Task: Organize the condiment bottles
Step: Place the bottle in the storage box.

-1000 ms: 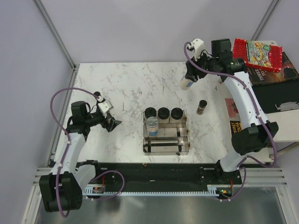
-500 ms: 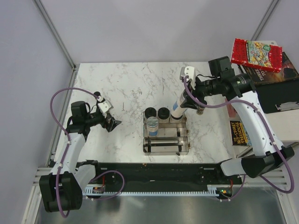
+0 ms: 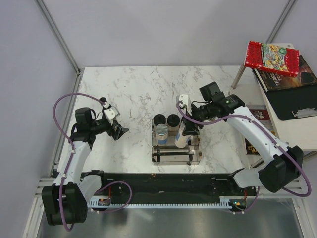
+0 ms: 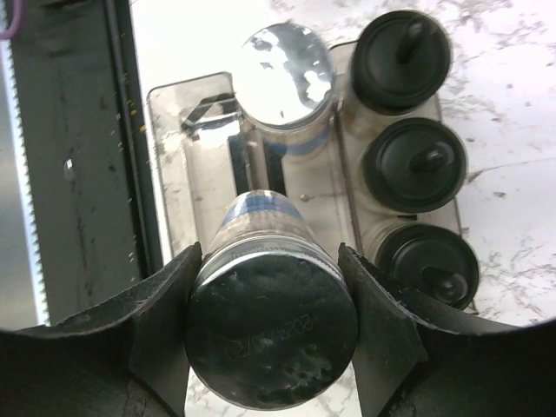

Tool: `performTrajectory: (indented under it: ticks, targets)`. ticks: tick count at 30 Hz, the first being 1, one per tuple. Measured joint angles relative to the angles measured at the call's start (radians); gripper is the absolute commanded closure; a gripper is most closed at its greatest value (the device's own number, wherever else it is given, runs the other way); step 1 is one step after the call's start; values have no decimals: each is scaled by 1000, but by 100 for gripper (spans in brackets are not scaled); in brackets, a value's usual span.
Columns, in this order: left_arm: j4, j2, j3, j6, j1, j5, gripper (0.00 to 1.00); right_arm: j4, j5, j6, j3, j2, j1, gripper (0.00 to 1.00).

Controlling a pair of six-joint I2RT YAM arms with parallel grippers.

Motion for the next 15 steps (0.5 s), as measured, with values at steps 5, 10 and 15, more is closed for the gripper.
performTrajectory:
  ticks: [5,10,15]
  targets:
    - [0,0,0,0,2,2,1,153,52,80,-45,-1,14,100]
    - [0,0,0,0,2,3,1,244,110,118,-80,1,26,100]
    - [0,0,0,0,3,3,1,274,138,127,-92,24,33,100]
